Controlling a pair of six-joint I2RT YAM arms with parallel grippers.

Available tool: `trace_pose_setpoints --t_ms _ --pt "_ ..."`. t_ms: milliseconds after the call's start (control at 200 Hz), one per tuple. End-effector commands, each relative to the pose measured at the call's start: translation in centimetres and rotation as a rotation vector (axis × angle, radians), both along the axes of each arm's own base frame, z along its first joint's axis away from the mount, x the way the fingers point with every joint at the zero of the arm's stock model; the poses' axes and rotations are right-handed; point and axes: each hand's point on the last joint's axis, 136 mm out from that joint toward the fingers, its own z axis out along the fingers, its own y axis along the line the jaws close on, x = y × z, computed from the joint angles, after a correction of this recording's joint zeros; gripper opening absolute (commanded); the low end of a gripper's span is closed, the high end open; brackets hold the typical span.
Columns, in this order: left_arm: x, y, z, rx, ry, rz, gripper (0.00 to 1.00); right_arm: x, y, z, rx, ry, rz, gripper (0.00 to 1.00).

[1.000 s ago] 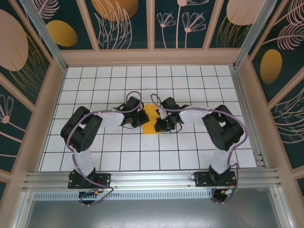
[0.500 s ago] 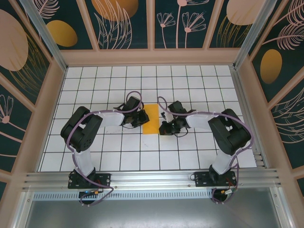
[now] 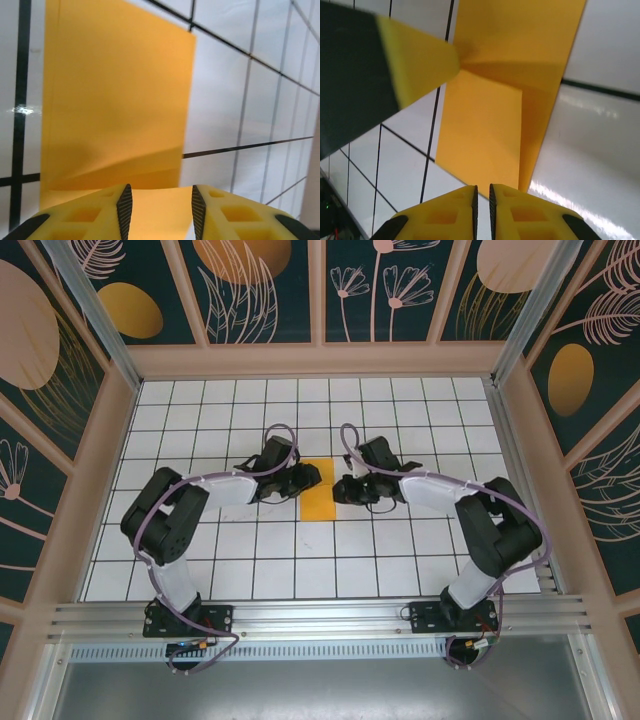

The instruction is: Fold a paper plane with a square sheet of paper (pick it up from the middle)

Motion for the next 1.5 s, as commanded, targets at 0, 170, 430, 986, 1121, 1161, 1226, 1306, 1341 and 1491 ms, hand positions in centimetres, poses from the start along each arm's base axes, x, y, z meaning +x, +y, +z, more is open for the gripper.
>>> trace_pose_setpoints --t_ms 0,170,430,986,1121,1161,1226,1306,1341,1491 --pt "0.2 0.9 1.6 -0.026 -0.029 0.064 0.42 2.3 0.8 0.4 0.011 -0.037 -0.029 0.17" --pt "-0.8 2.1 0.2 0.002 0.018 0.105 0.42 3.7 1.0 -0.6 -0.026 -0.033 -0.039 0.20" --pt "-1.7 1.4 -0.1 -0.049 0.054 0.081 0.44 5.3 0.1 -1.6 -0.091 -0.065 -0.091 0.37" --pt "-2.3 1.2 -1.3 -0.068 0.107 0.084 0.47 5.3 0.7 -2.7 0.013 0.015 -0.072 0.05" --pt "-2.4 1.1 -1.6 -0.075 0.119 0.082 0.47 5.4 0.0 -3.3 0.017 0.044 -0.110 0.02" --pt "-2.4 1.1 -1.7 -0.074 0.122 0.083 0.47 5.5 -0.2 -3.4 0.017 0.045 -0.117 0.02" --pt "-2.4 1.0 -1.7 -0.079 0.125 0.082 0.47 5.4 -0.3 -3.5 0.014 0.050 -0.121 0.02" --pt "-2.4 0.7 -1.7 -0.094 0.129 0.078 0.47 5.4 -0.4 -3.8 0.011 0.062 -0.128 0.02" --pt "-2.3 0.6 -1.7 -0.101 0.129 0.075 0.47 5.4 -0.5 -3.9 0.010 0.066 -0.132 0.02" --pt "-1.9 -0.1 -1.2 -0.135 0.107 0.058 0.44 5.3 -0.7 -4.1 0.008 0.072 -0.134 0.02"
